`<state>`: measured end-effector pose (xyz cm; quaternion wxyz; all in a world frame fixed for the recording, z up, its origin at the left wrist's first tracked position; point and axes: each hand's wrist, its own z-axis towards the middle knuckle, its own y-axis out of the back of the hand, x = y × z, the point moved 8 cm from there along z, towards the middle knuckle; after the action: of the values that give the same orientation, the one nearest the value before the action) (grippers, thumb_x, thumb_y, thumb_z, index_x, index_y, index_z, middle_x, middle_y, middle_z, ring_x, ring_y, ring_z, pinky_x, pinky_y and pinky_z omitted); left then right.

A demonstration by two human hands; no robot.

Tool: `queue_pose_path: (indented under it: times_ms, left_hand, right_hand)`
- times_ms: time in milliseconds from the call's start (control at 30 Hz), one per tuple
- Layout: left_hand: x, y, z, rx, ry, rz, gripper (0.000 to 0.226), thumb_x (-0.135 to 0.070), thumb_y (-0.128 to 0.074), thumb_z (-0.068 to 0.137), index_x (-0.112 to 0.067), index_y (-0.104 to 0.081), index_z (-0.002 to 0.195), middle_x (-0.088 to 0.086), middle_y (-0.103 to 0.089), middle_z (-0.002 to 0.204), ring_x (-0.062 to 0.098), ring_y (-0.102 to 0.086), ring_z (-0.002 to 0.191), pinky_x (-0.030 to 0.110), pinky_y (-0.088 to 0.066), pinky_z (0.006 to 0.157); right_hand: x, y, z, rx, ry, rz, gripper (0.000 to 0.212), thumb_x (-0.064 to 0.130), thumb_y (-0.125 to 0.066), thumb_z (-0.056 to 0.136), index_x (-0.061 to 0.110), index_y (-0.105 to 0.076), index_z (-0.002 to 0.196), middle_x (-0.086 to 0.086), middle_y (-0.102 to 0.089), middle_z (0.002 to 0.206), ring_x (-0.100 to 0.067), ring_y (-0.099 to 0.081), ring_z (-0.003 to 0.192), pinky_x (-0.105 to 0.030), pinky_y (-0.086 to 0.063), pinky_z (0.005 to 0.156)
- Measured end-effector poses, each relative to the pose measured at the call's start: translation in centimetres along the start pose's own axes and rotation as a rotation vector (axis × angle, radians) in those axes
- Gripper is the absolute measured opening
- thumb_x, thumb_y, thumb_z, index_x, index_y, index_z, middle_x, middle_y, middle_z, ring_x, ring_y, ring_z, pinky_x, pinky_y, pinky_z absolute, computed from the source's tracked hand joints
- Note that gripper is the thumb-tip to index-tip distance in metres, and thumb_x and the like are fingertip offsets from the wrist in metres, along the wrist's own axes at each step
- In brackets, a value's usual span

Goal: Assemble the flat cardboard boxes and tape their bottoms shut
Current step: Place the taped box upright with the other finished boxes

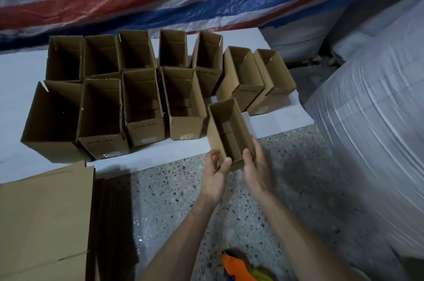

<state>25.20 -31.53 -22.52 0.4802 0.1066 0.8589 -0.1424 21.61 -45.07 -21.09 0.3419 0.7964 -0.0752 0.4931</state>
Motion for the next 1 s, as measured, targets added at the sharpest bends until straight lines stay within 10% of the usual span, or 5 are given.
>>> queue_pose_path:
  times_ms: [233,567,767,867,1000]
  left_hand:
    - [-1.0,2.9,2.4,-0.22,0.044,0.057,0.058,-0.049,-0.052,0.099,-0.022,-0.039,0.149,0.009,-0.058,0.133,0.028,-0.062,0.117,0.046,-0.052,0.101]
    - [2.4,10.0,-9.9,-0.241,0.02,0.046,0.017,0.01,-0.077,0.078,-0.006,-0.076,0.075,0.006,-0.072,0.072,0.015,-0.064,0.064,0.02,-0.054,0.065]
    - [8.3,14.6,-16.0,-0.287,0.11,0.221,0.029,0.022,-0.051,0.087,0.009,-0.071,0.071,0.021,-0.065,0.06,0.023,-0.064,0.056,0.022,-0.05,0.061]
    - [8.1,16.6,-18.9,-0.417,0.106,0.106,0.031,0.017,-0.083,0.065,-0.012,-0.074,0.058,0.005,-0.072,0.065,0.007,-0.067,0.06,0.016,-0.049,0.077]
    - [7.0,19.9,-22.0,-0.632,0.096,0.023,0.036,0.024,-0.08,0.062,-0.011,-0.074,0.055,0.007,-0.067,0.054,0.001,-0.054,0.048,0.008,-0.045,0.056]
  right_hand:
    - [4.0,-4.7,4.6,0.035,0.021,-0.015,0.051,0.044,-0.036,0.106,0.041,-0.022,0.155,0.0,-0.028,0.163,-0.026,-0.036,0.144,-0.045,-0.034,0.11]
    - [8.2,-9.4,10.5,-0.006,0.003,0.122,0.054,0.041,-0.041,0.106,0.033,-0.023,0.156,-0.001,-0.027,0.163,-0.028,-0.031,0.147,-0.043,-0.03,0.115]
    - [9.3,-8.6,10.9,0.005,-0.003,0.091,0.068,0.046,-0.051,0.101,0.04,-0.013,0.157,-0.002,-0.024,0.164,-0.031,-0.032,0.147,-0.05,-0.032,0.118]
    - [9.8,-5.9,8.5,-0.102,0.045,0.138,0.071,0.049,-0.056,0.097,0.04,-0.017,0.156,-0.003,-0.024,0.164,-0.027,-0.033,0.146,-0.045,-0.035,0.115]
    - [9.1,-3.4,0.9,-0.205,0.17,0.117,0.053,0.037,-0.058,0.099,0.028,-0.037,0.146,-0.002,-0.043,0.15,-0.017,-0.044,0.134,-0.032,-0.045,0.104]
